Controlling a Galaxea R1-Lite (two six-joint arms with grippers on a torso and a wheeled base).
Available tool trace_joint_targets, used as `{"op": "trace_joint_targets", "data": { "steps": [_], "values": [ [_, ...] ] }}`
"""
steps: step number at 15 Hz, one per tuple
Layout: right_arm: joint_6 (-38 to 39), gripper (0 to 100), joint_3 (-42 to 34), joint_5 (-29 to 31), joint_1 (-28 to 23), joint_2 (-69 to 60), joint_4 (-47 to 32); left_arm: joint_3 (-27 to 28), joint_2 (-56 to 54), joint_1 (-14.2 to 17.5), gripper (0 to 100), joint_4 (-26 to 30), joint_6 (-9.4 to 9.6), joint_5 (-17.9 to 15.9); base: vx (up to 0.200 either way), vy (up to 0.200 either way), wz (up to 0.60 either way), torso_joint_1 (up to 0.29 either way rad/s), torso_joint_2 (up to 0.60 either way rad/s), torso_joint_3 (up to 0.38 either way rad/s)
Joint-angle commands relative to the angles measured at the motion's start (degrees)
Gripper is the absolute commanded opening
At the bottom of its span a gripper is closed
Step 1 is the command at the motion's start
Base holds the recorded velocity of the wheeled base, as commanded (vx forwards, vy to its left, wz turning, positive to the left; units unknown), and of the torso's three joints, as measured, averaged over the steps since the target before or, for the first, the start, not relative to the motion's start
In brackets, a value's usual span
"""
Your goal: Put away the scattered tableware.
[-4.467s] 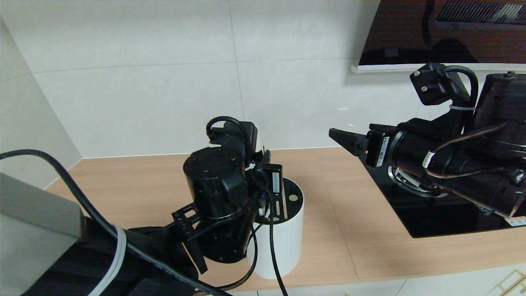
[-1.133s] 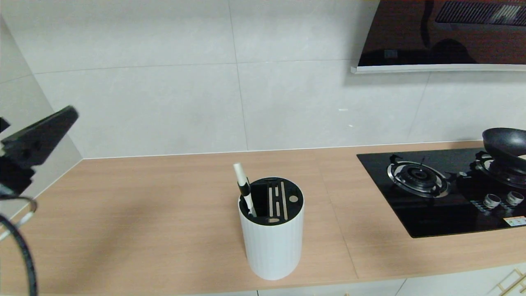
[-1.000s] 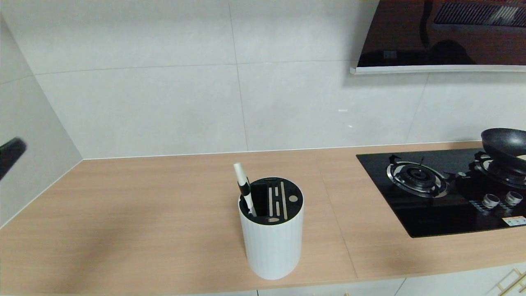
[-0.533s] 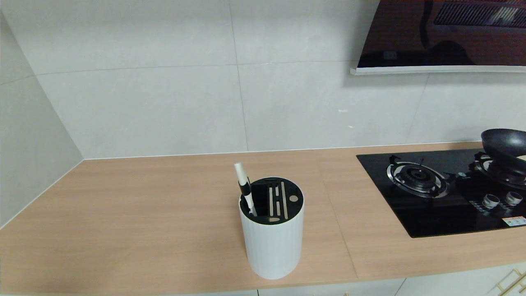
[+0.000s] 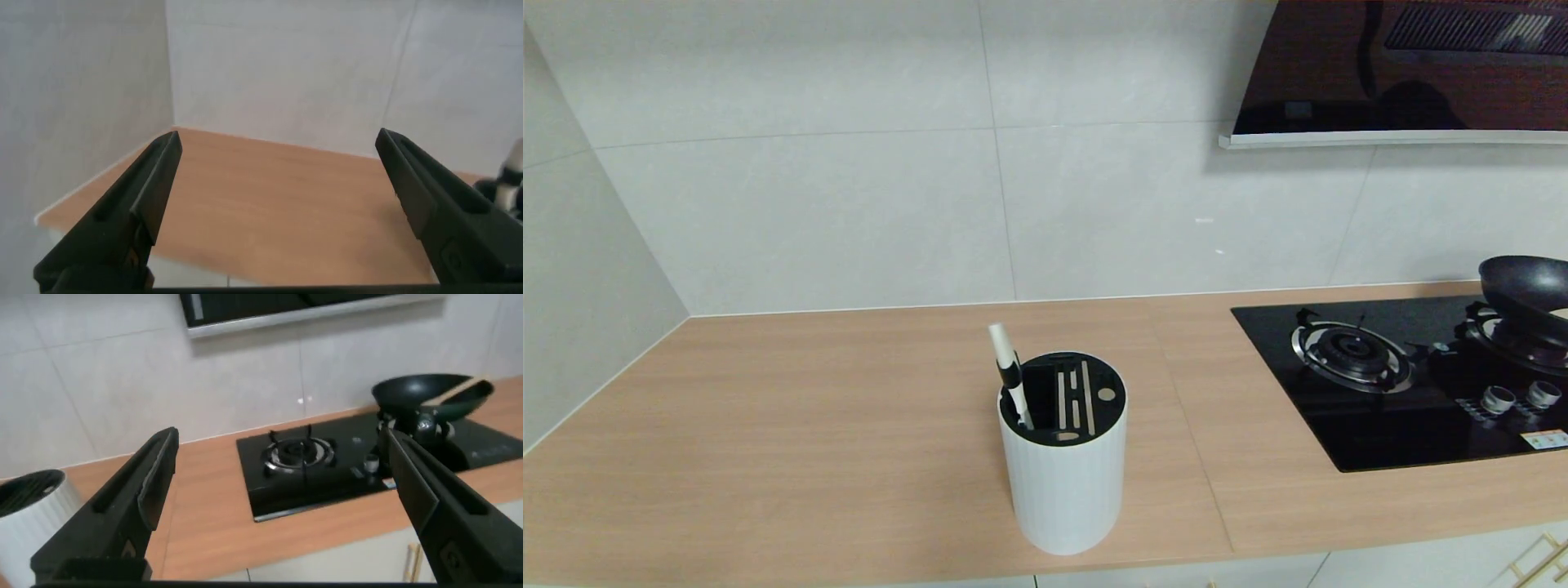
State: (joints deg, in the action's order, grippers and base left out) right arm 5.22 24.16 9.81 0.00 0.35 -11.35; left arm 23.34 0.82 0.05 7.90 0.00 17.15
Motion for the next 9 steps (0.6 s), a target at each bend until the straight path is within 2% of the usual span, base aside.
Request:
{"op": "trace_joint_targets", "data": {
  "steps": [1, 3, 5, 6, 9],
  "values": [
    [-0.2, 100, -14.3, -0.1, -0.1, -0.4, 7.0, -8.3, -0.8, 0.3, 100, -0.1, -0.09, -3.7, 0.000, 0.000, 0.00, 0.000, 0.00, 0.000],
    [-3.7, 100, -23.4, -1.6, -0.1, -0.4, 16.8, -14.2, -0.8, 0.3, 100, -1.1, -0.09, -6.7, 0.000, 0.000, 0.00, 0.000, 0.00, 0.000],
    [-5.3, 100, -24.2, -4.3, -0.1, -0.4, 17.0, -18.5, -0.8, 0.3, 100, -5.4, 0.00, -7.9, 0.000, 0.000, 0.00, 0.000, 0.00, 0.000],
    [-5.5, 100, -24.2, -5.4, -0.1, -0.4, 14.9, -22.6, -0.8, 0.3, 100, -9.3, 0.00, -8.5, 0.000, 0.000, 0.00, 0.000, 0.00, 0.000],
    [-5.4, 100, -24.2, -6.5, -0.1, -0.4, 14.0, -23.3, -0.8, 0.3, 100, -9.7, -1.32, -9.9, 0.000, 0.000, 0.00, 0.000, 0.00, 0.000]
  ]
}}
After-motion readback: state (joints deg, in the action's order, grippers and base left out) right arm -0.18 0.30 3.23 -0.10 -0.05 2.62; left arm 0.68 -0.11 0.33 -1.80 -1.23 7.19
